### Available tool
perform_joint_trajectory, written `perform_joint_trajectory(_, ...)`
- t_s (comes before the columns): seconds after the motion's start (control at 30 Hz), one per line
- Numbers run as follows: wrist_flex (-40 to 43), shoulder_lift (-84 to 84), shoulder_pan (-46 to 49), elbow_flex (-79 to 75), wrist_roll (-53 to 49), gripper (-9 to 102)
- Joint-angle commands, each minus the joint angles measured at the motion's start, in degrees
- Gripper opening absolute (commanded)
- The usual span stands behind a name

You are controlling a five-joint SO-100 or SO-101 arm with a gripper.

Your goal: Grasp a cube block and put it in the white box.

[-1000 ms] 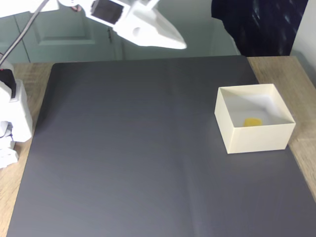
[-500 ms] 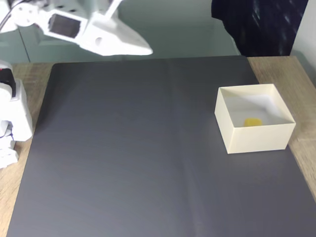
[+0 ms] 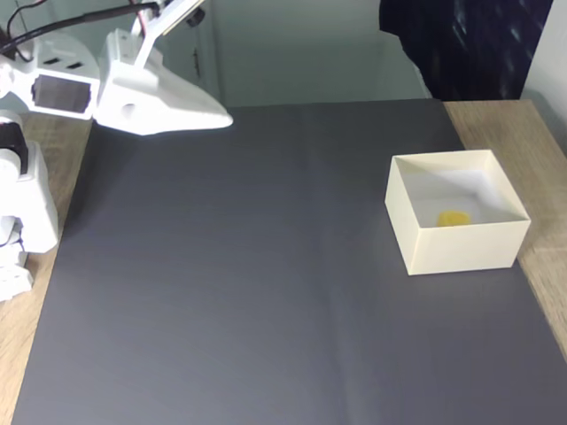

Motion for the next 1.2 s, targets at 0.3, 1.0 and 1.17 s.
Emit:
perform_joint_trajectory(0.3, 6.77, 6.5, 1.14, 4.66, -0.26, 0)
perform_joint_trajectory(1.0, 19.95, 6.5, -0.35, 14.68, -3.69, 0)
perform_joint_trajectory(1.17, 24.61, 6.5, 0.0, 14.68, -3.16, 0)
